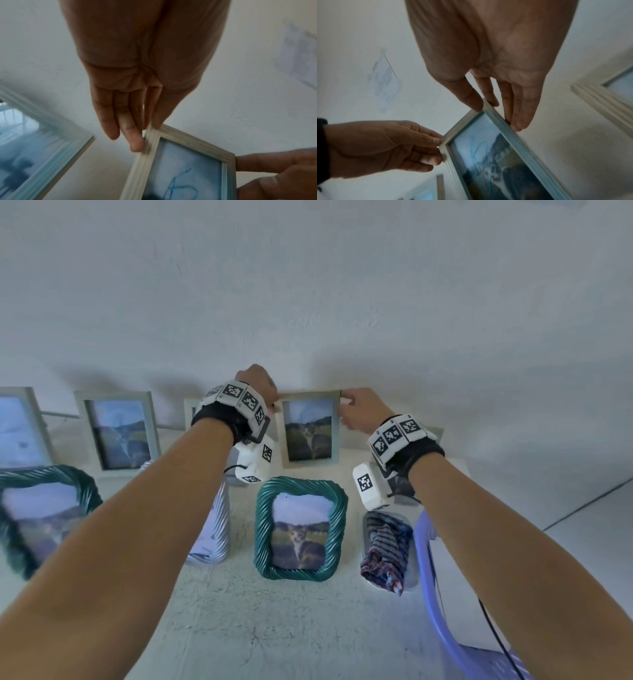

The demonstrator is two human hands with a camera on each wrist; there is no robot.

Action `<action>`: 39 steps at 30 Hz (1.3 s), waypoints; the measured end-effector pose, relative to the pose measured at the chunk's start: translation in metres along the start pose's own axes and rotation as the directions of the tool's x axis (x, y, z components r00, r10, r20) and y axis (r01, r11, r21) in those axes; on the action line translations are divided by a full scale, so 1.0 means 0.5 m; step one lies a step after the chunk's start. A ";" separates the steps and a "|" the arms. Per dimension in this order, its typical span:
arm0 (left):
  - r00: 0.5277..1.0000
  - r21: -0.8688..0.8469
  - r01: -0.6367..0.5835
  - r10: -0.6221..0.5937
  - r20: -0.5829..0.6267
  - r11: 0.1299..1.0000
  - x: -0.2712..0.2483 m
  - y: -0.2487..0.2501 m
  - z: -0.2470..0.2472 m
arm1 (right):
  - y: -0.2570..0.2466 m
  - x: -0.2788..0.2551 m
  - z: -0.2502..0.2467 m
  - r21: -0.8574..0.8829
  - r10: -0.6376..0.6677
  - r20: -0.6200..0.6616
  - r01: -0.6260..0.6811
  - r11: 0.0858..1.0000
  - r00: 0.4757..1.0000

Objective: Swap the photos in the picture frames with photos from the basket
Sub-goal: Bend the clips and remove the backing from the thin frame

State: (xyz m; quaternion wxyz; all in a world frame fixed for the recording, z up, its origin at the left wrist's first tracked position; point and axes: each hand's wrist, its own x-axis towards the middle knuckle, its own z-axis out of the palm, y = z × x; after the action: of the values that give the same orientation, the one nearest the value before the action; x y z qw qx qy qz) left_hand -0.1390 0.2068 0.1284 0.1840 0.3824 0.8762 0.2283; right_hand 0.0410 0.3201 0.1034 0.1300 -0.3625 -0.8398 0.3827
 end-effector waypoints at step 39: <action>0.949 -0.453 -0.096 0.219 0.228 0.887 -0.647 -0.331 0.152 | -0.057 -0.645 0.414 0.927 0.215 0.021 -0.100 0.360 0.976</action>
State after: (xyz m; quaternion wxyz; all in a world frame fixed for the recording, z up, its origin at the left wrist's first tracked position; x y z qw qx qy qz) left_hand 0.0086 -0.1173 0.0236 0.3643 0.4297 0.7347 0.3779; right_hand 0.1506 -0.0347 0.0040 0.3160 -0.3261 -0.4364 0.7767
